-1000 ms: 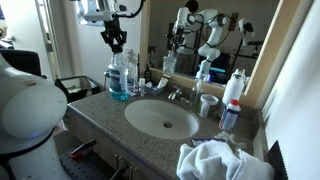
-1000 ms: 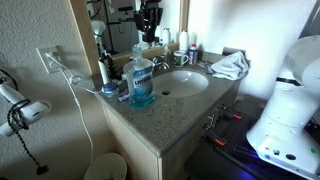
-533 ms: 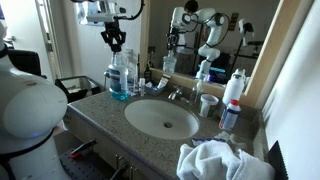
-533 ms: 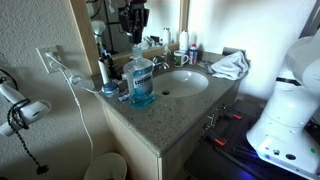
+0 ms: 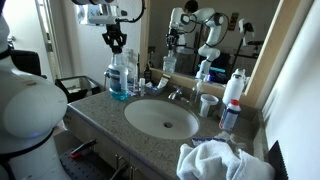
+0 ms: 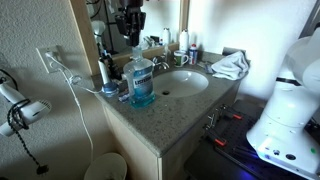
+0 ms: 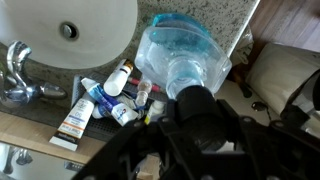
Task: Place the black lid on the mouthwash bottle
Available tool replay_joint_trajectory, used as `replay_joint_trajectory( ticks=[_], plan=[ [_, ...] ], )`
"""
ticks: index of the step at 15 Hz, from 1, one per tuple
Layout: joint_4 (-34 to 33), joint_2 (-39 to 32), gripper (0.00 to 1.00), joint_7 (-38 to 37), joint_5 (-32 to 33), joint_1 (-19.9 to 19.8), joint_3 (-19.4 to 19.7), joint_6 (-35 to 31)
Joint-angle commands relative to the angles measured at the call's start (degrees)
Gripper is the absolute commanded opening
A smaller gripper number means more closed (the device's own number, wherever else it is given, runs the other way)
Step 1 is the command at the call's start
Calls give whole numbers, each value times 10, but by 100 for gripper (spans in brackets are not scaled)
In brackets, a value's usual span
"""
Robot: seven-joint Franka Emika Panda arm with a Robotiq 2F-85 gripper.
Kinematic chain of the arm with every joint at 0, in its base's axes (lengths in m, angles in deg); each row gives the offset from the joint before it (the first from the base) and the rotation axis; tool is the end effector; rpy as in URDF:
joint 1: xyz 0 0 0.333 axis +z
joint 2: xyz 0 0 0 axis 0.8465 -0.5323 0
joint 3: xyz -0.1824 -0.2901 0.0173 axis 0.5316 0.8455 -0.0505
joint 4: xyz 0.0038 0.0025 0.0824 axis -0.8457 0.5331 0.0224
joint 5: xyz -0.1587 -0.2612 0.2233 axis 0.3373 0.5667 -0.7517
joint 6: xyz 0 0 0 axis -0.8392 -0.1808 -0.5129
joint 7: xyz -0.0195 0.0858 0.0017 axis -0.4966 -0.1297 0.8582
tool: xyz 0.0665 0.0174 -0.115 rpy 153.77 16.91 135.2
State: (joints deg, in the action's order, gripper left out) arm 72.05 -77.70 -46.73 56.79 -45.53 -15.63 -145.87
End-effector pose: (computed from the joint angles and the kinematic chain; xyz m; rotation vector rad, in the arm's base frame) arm 0.4574 0.2308 0.5266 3.0451 0.4852 0.2911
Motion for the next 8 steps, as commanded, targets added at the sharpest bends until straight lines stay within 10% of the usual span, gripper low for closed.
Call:
replay_joint_trajectory(
  ticks=[1,8],
  plan=[
    [-10,0,20,10,3,-2,2,11],
    [1,7,20,6,4,-3,3,13]
  ],
)
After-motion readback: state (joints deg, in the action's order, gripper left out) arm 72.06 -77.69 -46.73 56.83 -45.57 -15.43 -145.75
